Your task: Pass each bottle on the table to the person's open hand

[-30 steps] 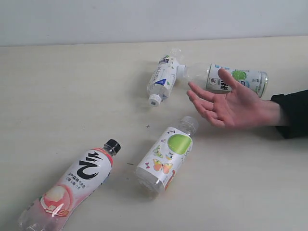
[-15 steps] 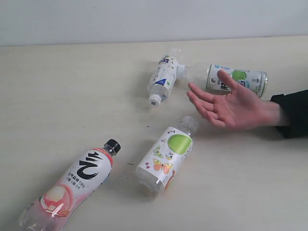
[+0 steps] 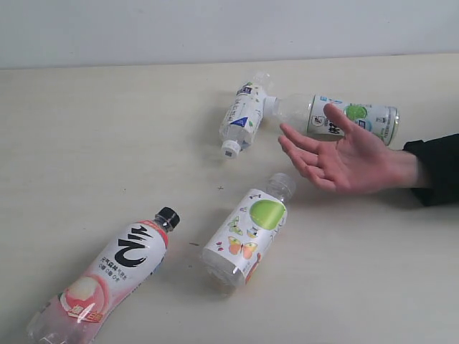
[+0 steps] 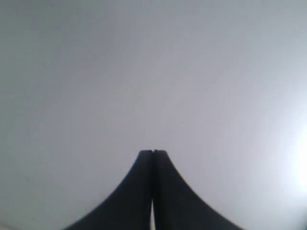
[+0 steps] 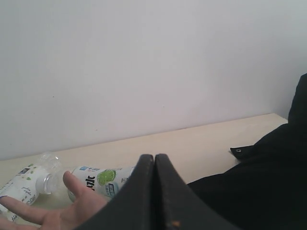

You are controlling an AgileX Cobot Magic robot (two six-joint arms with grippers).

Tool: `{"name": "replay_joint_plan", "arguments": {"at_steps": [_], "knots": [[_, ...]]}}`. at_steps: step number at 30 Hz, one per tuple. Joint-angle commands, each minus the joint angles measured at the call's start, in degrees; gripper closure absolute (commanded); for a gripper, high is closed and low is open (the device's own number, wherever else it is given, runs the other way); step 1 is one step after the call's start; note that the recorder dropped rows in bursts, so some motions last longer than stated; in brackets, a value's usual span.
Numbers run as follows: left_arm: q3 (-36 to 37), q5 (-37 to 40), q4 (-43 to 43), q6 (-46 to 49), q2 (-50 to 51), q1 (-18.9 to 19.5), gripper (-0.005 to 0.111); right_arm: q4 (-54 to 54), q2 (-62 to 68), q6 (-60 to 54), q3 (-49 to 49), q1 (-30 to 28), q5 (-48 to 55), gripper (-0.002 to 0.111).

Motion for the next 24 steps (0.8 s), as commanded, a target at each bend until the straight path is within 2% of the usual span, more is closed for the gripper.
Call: {"name": "replay_joint_plan", "arguments": {"at_steps": [1, 8, 11, 14, 16, 20, 24], "knots": [[-6.3, -0.4, 6.8, -2.9, 8.1, 0.1, 0.107, 0.3, -0.4, 0.0, 0.3, 0.0, -0.2, 0.108], [-21.1, 8.2, 18.8, 1.5, 24.9, 0.1, 0.107, 0.3, -0.4, 0.0, 0.3, 0.0, -0.2, 0.108], [-26.3, 10.2, 24.9, 6.1, 28.9, 0.1, 0.107, 0.3, -0.4, 0.0, 0.3, 0.0, -0.2, 0.108], [-31.1, 10.8, 26.8, 11.0, 31.5, 0.1, 0.107, 0.3, -0.4, 0.0, 0.3, 0.0, -0.2, 0.108], [-34.8, 15.6, 27.3, 11.4, 33.5, 0.1, 0.107, 0.3, -0.4, 0.0, 0.3, 0.0, -0.2, 0.108], [-42.8, 33.9, 38.3, 13.2, 39.5, 0.0, 0.107, 0.3, -0.4, 0.0, 0.3, 0.0, -0.2, 0.108], [-46.7, 48.5, 37.6, 27.9, 45.6, 0.0, 0.107, 0.3, -0.4, 0.0, 0.3, 0.0, -0.2, 0.108]]}}
